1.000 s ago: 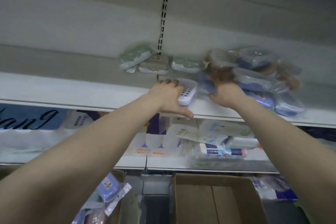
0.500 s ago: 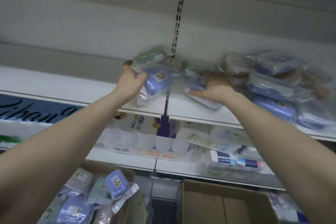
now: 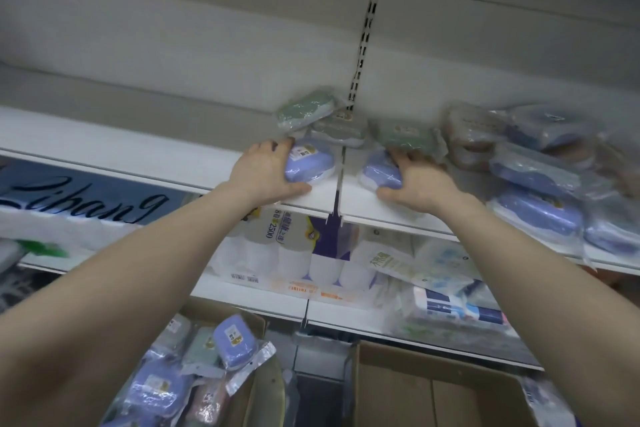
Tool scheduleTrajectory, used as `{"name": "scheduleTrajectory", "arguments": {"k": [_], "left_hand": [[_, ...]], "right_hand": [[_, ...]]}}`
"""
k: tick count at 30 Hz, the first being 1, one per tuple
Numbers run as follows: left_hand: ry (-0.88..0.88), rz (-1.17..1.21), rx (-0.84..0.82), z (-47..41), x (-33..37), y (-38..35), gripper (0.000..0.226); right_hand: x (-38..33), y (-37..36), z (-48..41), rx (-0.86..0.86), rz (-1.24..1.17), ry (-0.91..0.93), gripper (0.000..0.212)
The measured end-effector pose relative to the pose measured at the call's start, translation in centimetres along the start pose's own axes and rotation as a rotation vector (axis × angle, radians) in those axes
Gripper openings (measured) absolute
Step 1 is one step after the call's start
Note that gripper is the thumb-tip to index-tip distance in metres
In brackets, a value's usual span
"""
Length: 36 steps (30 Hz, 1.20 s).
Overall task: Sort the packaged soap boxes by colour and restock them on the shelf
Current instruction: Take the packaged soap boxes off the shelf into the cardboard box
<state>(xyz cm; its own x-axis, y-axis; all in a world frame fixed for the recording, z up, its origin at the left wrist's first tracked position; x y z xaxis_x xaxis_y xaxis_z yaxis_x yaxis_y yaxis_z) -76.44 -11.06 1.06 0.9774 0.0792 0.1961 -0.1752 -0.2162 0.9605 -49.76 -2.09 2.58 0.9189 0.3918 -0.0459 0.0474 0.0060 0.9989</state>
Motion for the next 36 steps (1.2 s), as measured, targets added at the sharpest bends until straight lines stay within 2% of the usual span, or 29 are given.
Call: {"name": "scheduleTrajectory", "arguments": {"k": [5, 9, 13, 16, 19, 24, 31, 34, 36], "left_hand": [[0.005, 0.106, 0.140, 3.7, -2.5, 0.4, 0.088], [-0.007, 0.178, 0.257, 7.8, -6.7, 1.2, 0.089], [0.054, 0.251, 0.340, 12.6, -11.8, 1.2, 0.086], [0.131, 0.280, 0.356, 16.1, -15.9, 0.0, 0.084], [0.188, 0.314, 0.305, 19.7, -19.2, -1.8, 0.085], [0.306, 0.283, 0.112, 27.7, -25.2, -7.8, 0.087], [0.475, 0.136, -0.219, 36.8, -30.5, -18.0, 0.100], [0.497, 0.096, -0.306, 38.1, -31.3, -21.7, 0.100], [0.485, 0.067, -0.349, 38.1, -31.6, -23.7, 0.093]], "right_hand": [[-2.6, -0.2, 2.6, 0.177, 0.016, 0.013, 0.082], [-7.3, -0.3, 5.0, 0.309, -0.070, 0.072, 0.084], [-12.6, -1.9, 7.0, 0.384, -0.136, 0.146, 0.087], [-16.8, -3.6, 8.3, 0.421, -0.133, 0.212, 0.087], [-21.1, -6.6, 10.1, 0.441, -0.082, 0.322, 0.086], [-27.6, -16.6, 13.9, 0.239, -0.019, 0.490, 0.083], [-30.3, -32.8, 16.3, -0.191, -0.041, 0.204, 0.080], [-30.9, -37.5, 15.8, -0.299, -0.019, 0.163, 0.078], [-31.6, -39.9, 14.7, -0.366, -0.012, 0.171, 0.077]]}}
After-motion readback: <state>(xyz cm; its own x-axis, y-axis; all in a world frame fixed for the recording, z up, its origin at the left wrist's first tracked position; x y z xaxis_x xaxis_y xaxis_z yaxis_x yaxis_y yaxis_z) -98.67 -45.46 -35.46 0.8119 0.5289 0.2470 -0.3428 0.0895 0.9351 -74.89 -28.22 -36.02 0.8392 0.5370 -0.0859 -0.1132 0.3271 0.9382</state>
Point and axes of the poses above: each hand's wrist, its own z-axis away from the middle knuckle, its own y-axis out of the back of the hand, x = y × z, the point moved 2 cm from there along -z, towards the middle knuckle
